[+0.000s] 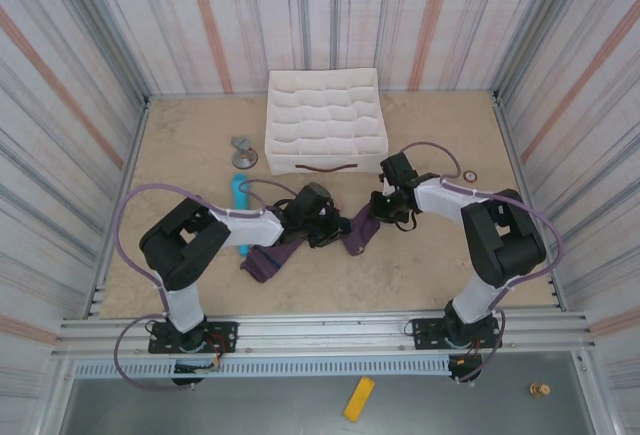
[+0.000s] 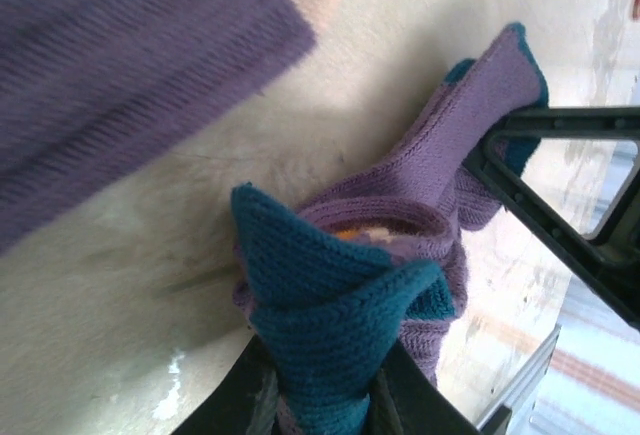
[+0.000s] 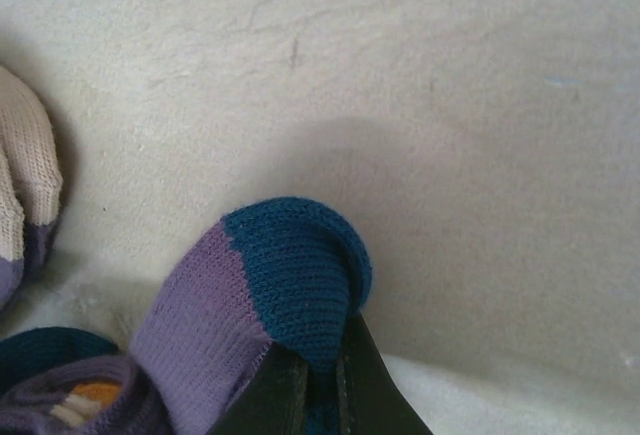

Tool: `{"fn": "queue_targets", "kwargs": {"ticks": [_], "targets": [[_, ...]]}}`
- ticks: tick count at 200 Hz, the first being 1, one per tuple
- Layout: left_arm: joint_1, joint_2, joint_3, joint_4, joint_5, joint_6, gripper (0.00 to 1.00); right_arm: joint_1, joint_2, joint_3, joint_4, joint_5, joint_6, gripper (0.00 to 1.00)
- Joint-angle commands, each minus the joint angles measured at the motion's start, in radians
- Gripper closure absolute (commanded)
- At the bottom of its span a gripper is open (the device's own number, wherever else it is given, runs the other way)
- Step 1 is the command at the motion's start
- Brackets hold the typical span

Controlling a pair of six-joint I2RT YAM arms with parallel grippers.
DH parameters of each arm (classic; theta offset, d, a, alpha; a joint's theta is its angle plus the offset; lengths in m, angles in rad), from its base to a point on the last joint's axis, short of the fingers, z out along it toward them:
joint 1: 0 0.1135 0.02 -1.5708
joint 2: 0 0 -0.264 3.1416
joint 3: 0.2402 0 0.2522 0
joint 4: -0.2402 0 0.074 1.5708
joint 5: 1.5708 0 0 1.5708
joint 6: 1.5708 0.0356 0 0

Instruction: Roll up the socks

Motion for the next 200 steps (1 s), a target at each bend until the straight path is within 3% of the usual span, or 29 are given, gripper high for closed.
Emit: {"fn": "queue_targets", "kwargs": {"ticks": [1,52,92,154,200], "targets": [[-0.015,-0.031,-0.022,-0.204,-0.110,-0.070,1.00,0.000,0.010,0.021,0.001,0.035,-0.063,0.87],[-0.020,-0.064,-0.007,-0.278,-0.175,-0.084,1.00,0.029,-0.112,0.009,0.014,0.023,-0.131,0.50],[-0.028,-0.066,-0.004,-0.288,-0.182,-0.096,1.00,0.153,-0.293,-0.094,0.046,0.162,-0.167,0.24],[-0.036,-0.064,0.000,-0.283,-0.179,-0.110,1.00,0.428,-0.554,-0.334,0.198,0.336,-0.176,0.23],[-0.035,-0.055,0.010,-0.291,-0.170,-0.114,1.00,0.584,-0.592,-0.434,0.326,0.497,-0.236,0.26]]}}
